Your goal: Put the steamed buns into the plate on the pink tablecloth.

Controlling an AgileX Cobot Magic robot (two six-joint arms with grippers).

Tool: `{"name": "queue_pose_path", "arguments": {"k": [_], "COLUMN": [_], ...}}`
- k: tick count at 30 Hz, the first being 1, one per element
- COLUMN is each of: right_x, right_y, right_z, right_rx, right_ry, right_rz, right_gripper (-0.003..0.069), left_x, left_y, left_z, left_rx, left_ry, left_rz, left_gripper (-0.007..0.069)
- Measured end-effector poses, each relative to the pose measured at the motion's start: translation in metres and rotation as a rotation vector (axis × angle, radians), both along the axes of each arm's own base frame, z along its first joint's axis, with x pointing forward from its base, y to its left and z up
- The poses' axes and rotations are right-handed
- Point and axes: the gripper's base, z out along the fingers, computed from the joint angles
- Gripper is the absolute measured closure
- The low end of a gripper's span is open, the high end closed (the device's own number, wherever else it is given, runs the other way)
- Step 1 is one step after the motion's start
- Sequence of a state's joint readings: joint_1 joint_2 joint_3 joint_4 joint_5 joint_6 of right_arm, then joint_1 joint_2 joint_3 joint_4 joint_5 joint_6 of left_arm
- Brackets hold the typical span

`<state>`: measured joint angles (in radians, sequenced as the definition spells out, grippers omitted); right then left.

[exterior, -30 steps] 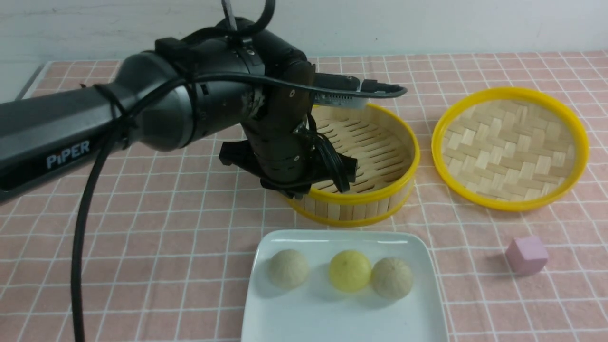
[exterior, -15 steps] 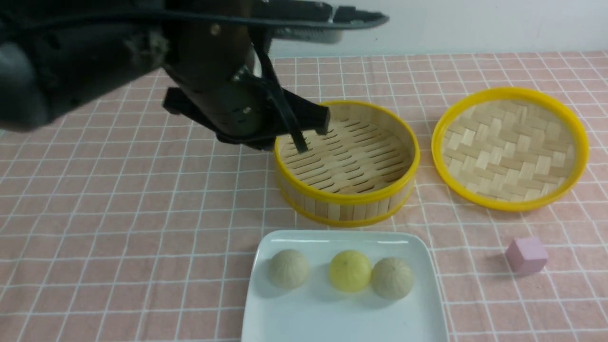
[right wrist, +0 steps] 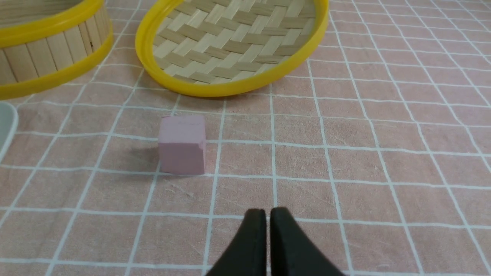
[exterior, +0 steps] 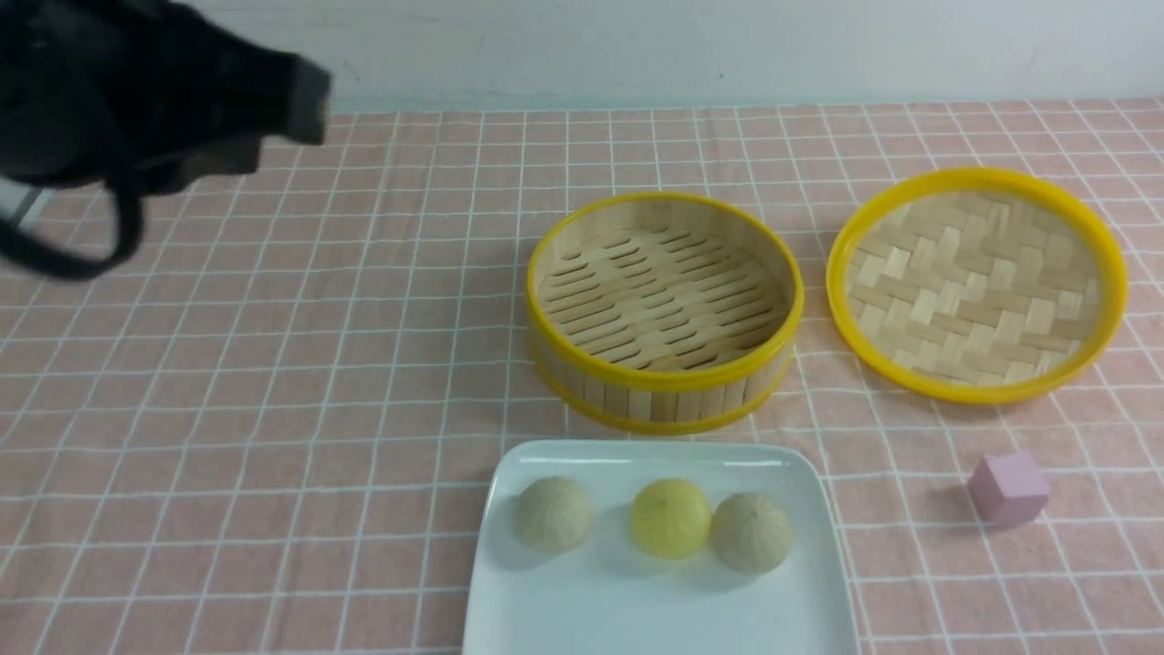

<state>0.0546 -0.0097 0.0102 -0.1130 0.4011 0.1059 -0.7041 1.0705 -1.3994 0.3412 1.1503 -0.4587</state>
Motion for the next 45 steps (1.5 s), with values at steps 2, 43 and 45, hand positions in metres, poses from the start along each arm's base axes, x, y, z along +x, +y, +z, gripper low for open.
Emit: {"name": "queue_pose_path", "arguments": {"k": [2, 43, 45], "right_x": [0.000, 0.000, 0.000], "right_y": [0.000, 0.000, 0.000], "right_z": [0.000, 0.000, 0.000], "right_rx": [0.000, 0.000, 0.000], "right_ry": [0.000, 0.000, 0.000], "right_rz": [0.000, 0.000, 0.000], "right_gripper": [0.0615, 0.0566, 0.0566], "left_x": [-0.020, -0.095, -0.094], "left_y": [0.018, 0.082, 0.085], "left_z": [-0.006, -0.224, -0.232], "left_rx": [-0.007, -0.195, -0.159], "left_ry": [-0.005, -0.334, -0.367], "left_rz": [0.004, 0.082, 0.122], "left_gripper": [0.0563, 0.0529, 0.0529]}}
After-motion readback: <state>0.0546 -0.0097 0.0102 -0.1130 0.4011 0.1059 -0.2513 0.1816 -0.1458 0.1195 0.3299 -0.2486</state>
